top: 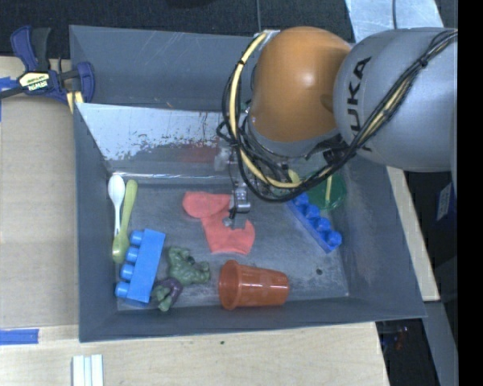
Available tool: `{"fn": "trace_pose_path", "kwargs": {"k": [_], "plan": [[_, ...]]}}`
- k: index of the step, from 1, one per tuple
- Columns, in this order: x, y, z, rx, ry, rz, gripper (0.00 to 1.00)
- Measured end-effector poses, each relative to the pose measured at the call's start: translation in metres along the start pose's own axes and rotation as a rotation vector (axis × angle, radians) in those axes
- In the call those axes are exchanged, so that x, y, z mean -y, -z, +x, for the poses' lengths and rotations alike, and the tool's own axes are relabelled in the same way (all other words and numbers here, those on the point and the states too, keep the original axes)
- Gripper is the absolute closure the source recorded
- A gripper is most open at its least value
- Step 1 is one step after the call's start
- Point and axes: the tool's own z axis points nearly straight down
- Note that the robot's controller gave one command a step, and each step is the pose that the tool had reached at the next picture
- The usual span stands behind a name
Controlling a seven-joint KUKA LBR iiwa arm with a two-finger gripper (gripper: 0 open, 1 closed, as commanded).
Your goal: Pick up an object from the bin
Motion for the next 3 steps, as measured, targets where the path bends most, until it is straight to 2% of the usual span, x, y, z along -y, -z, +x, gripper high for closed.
{"fn": "trace_pose_path", "kwargs": {"k": [1,2,3], "plan": [[0.000,0.004,-0.002,0.008,-0.002,-0.001,0.00],[0.011,-0.048,0.017,0.013,-0.008,-0.002,0.00],[0.049,-0.087,0.018,0.021,-0.070,-0.004,1.00]]}}
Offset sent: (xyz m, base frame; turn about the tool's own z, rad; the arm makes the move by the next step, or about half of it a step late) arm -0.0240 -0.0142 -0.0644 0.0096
